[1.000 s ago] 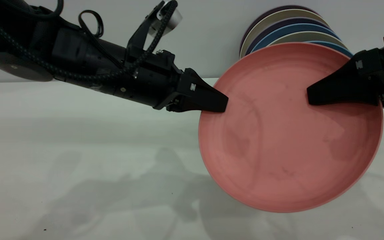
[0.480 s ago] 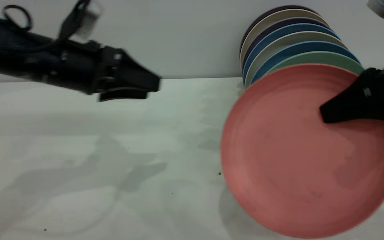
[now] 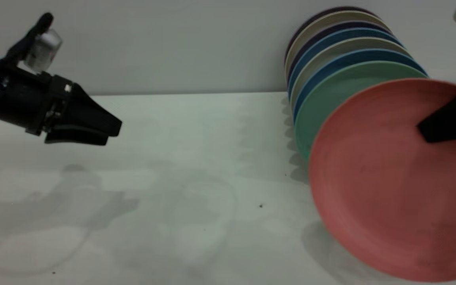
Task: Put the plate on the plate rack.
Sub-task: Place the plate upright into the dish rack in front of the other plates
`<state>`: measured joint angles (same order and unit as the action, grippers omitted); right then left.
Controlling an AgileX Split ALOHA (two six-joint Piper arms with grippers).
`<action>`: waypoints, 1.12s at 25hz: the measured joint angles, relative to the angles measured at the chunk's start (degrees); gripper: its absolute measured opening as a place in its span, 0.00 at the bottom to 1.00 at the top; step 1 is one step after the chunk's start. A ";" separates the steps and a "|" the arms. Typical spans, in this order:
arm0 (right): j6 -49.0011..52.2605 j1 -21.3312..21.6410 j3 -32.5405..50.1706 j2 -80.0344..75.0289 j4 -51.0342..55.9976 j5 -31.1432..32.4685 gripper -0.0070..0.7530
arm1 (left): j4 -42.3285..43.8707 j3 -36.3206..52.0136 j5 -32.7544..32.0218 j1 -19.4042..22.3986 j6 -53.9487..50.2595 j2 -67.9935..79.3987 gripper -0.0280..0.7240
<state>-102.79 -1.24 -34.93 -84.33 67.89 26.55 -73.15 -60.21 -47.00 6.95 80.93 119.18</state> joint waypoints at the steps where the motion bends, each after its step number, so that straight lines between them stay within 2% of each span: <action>1: -1.20 0.00 0.00 0.73 -1.95 -0.54 0.15 | 0.15 0.00 -0.04 0.17 0.00 0.00 0.66; 4: -8.05 0.00 -0.05 1.62 -7.65 -1.99 0.15 | 0.33 0.00 -0.04 0.24 0.00 0.00 0.66; 8: -18.65 0.00 -1.31 1.62 -9.07 -2.32 0.15 | 0.43 0.00 -0.04 0.28 0.00 0.00 0.66; 28: -18.79 0.00 -20.52 -2.78 -20.07 4.29 0.15 | 0.57 -0.05 -0.04 0.28 0.05 0.00 0.66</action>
<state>-121.58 -1.24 -55.45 -87.11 47.82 30.84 -72.58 -60.26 -47.04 7.23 80.99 119.18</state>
